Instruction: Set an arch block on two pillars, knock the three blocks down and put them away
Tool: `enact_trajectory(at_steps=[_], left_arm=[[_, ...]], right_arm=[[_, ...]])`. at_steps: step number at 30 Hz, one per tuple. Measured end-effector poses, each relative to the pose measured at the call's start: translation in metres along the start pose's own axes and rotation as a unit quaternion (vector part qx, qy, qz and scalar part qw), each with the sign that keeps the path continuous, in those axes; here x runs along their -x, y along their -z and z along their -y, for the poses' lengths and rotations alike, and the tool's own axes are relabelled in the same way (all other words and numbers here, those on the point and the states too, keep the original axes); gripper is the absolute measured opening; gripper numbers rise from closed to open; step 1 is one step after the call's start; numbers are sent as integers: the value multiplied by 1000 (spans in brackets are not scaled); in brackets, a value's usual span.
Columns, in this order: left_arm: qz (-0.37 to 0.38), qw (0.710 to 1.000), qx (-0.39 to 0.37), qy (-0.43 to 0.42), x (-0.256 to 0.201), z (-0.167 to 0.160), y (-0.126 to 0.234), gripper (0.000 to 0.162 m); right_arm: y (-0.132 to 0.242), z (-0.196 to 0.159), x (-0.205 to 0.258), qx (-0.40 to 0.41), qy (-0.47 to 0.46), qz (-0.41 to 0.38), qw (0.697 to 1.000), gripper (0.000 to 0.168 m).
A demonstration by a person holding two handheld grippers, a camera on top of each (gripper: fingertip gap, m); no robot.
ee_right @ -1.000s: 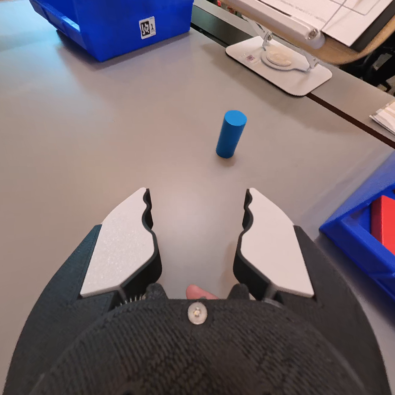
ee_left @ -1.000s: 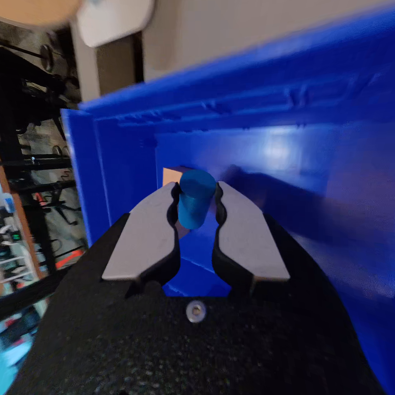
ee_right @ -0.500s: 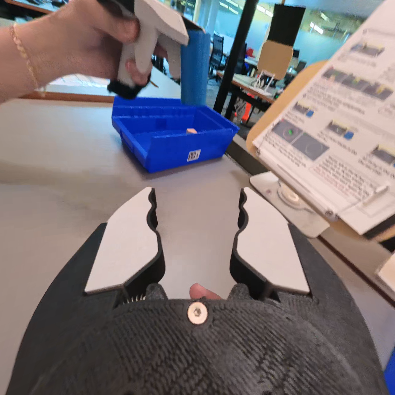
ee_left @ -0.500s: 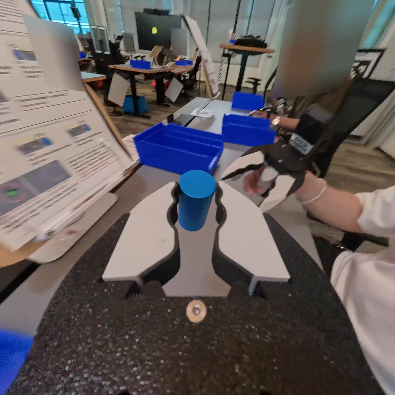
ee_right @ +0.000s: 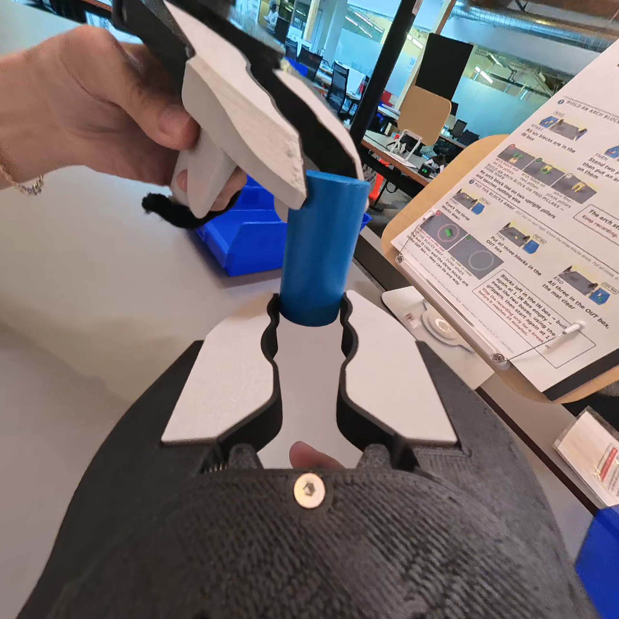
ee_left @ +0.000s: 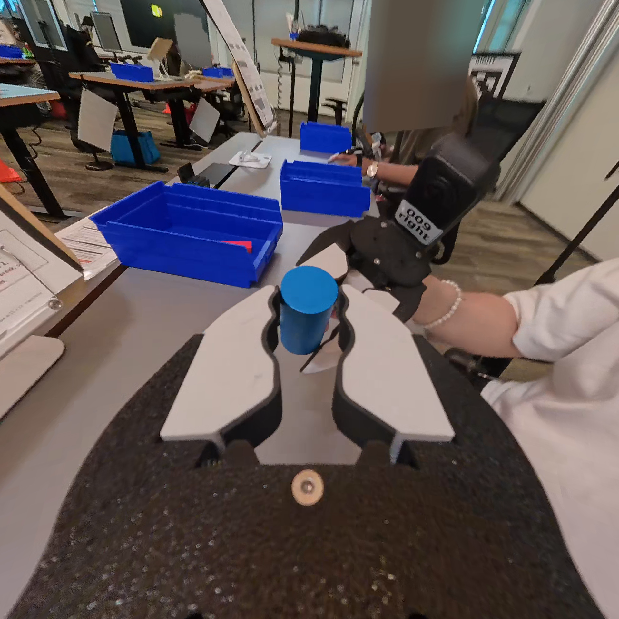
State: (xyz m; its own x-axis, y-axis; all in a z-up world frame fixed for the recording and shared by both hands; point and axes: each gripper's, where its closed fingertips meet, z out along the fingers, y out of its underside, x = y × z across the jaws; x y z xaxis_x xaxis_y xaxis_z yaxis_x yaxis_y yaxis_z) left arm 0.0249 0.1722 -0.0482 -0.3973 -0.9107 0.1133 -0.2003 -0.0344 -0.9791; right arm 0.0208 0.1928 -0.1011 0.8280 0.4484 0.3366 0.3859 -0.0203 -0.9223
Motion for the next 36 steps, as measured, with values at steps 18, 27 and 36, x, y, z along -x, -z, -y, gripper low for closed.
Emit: enact_trajectory(at_steps=[18,27,36], left_arm=[[22,977,197,-72,10,-40,-11,31],[101,959,258,-68,77,-82,-31,31],[115,938,326,-29,127,-149,-65,31]], right_arm=[[1,-38,1,53,4,3,999,46],[52,-78,-41,85,-58,-51,993,77],[87,-104,-60,69,-116,-81,988,77]])
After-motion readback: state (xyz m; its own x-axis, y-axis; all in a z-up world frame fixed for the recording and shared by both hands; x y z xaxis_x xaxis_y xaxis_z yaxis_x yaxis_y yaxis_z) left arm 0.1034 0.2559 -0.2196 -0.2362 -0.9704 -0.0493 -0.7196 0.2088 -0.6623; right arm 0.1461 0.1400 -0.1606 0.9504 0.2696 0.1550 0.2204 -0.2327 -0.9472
